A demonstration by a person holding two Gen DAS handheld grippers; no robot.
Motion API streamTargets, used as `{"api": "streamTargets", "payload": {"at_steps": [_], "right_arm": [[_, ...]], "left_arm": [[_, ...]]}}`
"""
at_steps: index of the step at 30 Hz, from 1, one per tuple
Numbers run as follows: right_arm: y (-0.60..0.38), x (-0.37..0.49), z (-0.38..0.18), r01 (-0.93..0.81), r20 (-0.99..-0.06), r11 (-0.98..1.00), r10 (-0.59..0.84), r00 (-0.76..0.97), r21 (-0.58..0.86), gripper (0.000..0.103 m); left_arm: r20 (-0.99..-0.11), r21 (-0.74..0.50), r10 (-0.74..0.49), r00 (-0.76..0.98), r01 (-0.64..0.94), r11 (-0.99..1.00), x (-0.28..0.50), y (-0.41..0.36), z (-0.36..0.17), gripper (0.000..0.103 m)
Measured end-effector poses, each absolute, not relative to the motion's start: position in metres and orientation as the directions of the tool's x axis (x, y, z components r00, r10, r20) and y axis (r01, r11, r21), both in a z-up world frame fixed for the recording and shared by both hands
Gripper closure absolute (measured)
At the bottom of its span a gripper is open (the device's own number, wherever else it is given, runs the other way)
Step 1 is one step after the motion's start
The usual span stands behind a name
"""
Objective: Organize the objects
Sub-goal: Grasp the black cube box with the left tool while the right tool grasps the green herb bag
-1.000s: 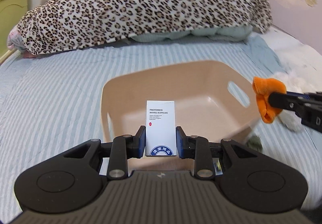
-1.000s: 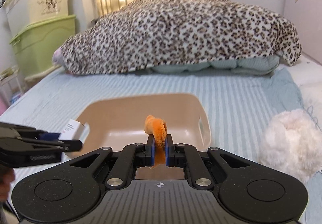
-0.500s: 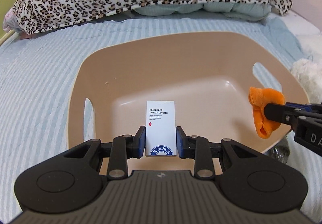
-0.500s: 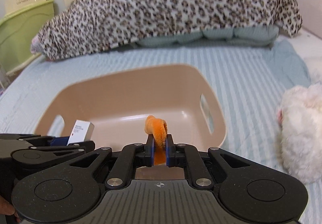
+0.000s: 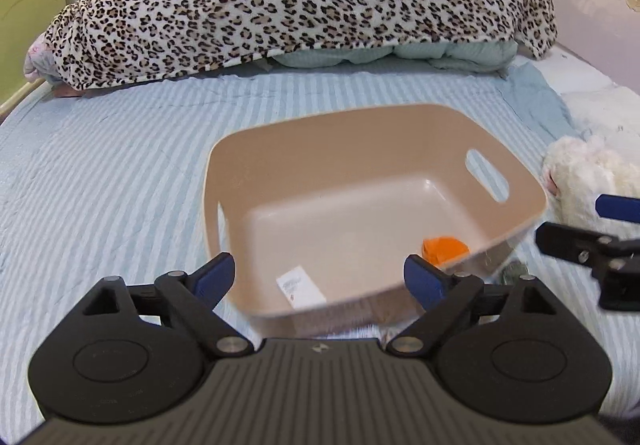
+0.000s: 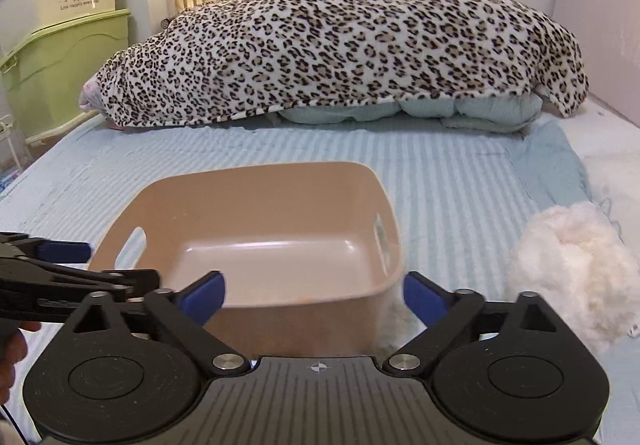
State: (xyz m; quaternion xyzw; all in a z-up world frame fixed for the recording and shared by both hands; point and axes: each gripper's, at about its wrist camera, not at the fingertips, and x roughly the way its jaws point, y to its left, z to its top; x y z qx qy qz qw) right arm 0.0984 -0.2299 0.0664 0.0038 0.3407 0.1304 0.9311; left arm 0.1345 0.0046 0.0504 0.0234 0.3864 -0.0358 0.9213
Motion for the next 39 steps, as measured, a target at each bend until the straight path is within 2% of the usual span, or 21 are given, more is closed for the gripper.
{"api": "streamTargets", "payload": {"at_steps": [9, 17, 23, 39], "right_arm": [[-0.251, 0.086, 0.042, -0.235, -0.738, 0.972, 0.167, 0.654, 0.012, 0.002], [-0.253, 0.092, 0.002, -0.250, -0.825, 0.967, 0.106, 0.555, -0.045, 0.002], [-0.258, 0.104, -0.014, -0.226, -0.834, 0.974, 0.115, 0.540, -0.013, 0.002], [-0.246, 0.146, -0.043, -0.198, -0.856, 0.980, 0.107, 0.505, 0.005, 0.002]], "left_arm": [[-0.786, 0.057, -0.024, 0.617, 0.111, 0.992, 0.111, 0.010, 0.032, 0.011], [-0.865, 0.030, -0.031, 0.501, 0.113, 0.993, 0.115, 0.013, -0.007, 0.011], [-0.897, -0.005, -0.025, 0.441, 0.049, 0.999, 0.130, 0.021, -0.031, 0.011], [-0.928, -0.051, -0.055, 0.369, 0.020, 0.998, 0.148, 0.032, -0.055, 0.012]]}}
